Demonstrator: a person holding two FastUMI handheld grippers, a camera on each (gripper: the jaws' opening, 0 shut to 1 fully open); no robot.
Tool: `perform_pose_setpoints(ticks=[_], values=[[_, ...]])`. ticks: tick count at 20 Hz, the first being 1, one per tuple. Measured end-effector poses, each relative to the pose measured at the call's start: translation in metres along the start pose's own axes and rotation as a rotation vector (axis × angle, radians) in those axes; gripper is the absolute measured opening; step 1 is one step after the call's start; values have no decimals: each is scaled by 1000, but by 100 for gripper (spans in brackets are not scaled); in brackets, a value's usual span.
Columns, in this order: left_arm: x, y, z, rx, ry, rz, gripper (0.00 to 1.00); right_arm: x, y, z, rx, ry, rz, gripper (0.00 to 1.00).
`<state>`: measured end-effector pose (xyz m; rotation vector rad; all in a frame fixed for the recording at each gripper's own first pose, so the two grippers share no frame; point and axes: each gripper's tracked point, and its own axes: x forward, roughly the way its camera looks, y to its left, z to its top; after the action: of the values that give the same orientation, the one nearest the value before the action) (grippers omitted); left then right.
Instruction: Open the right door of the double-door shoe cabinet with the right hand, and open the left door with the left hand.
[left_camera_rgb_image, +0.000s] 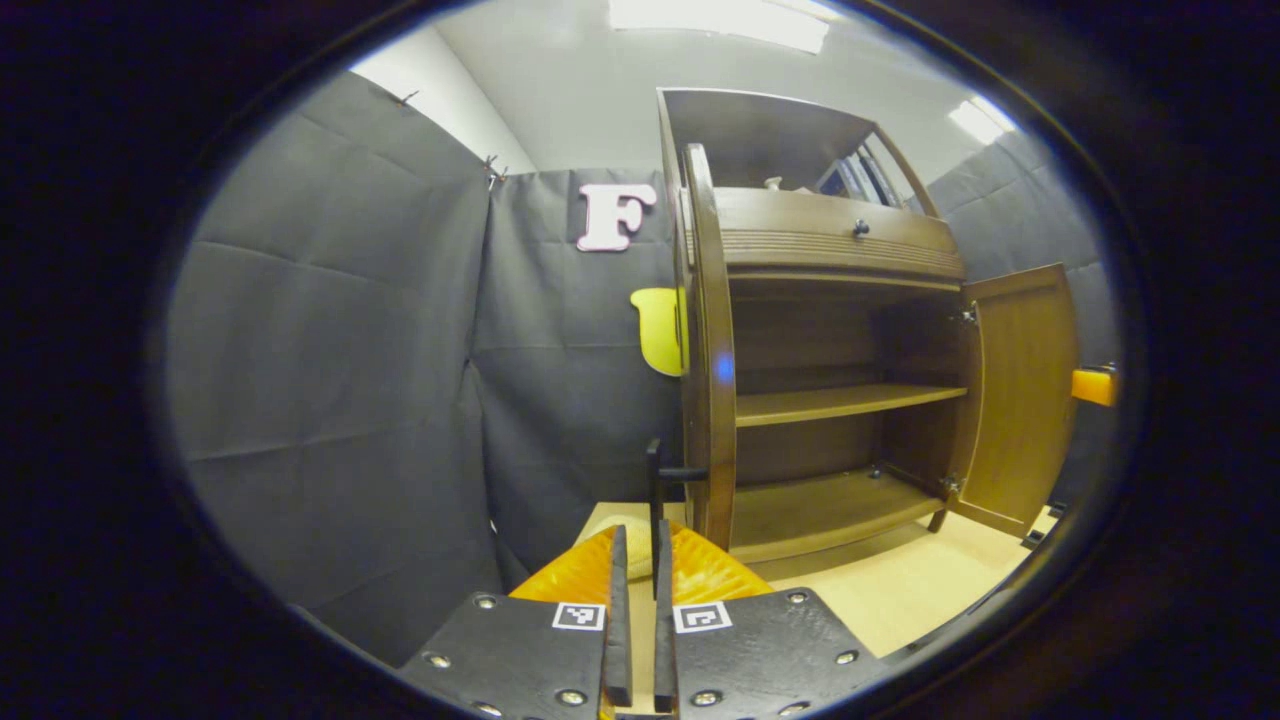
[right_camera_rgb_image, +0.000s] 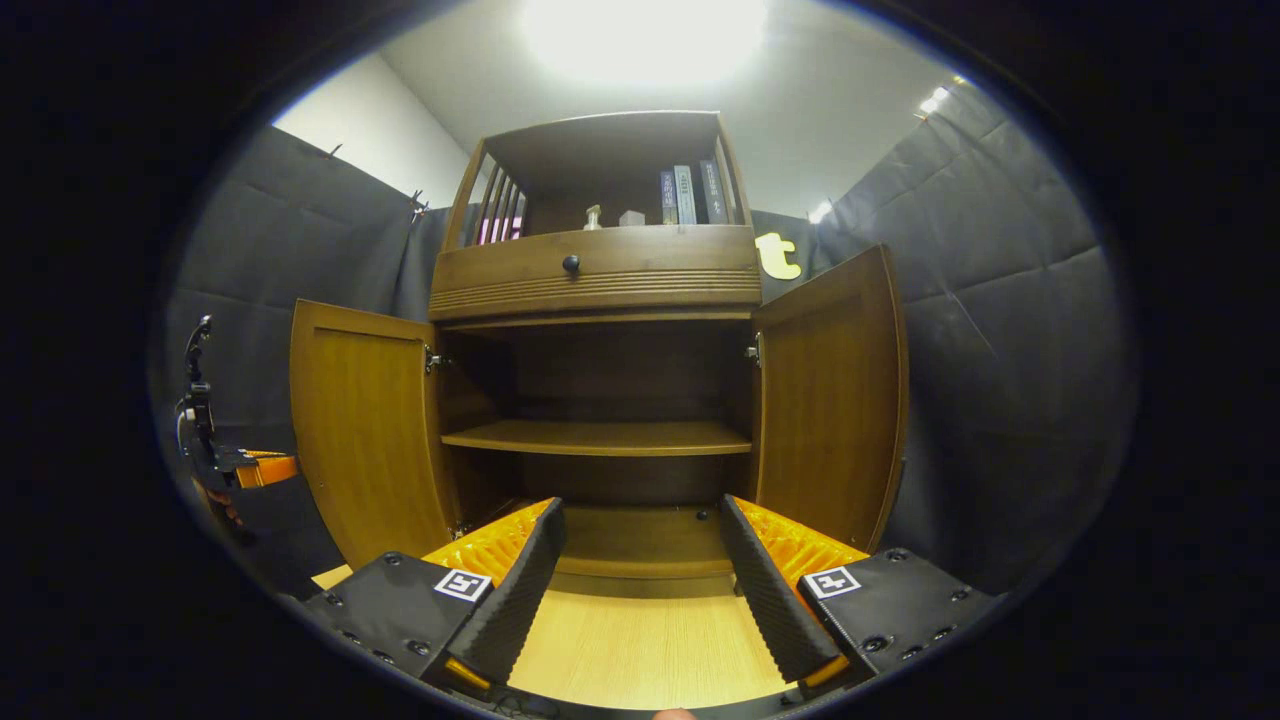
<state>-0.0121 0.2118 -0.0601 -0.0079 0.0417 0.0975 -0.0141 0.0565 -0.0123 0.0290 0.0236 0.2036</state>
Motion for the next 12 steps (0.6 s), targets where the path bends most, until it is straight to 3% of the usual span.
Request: perform_pose_setpoints(ticks=[12], values=[[-116,-66,68,-30,-64,70,10,-66,-65,13,27,-29,-53,92]])
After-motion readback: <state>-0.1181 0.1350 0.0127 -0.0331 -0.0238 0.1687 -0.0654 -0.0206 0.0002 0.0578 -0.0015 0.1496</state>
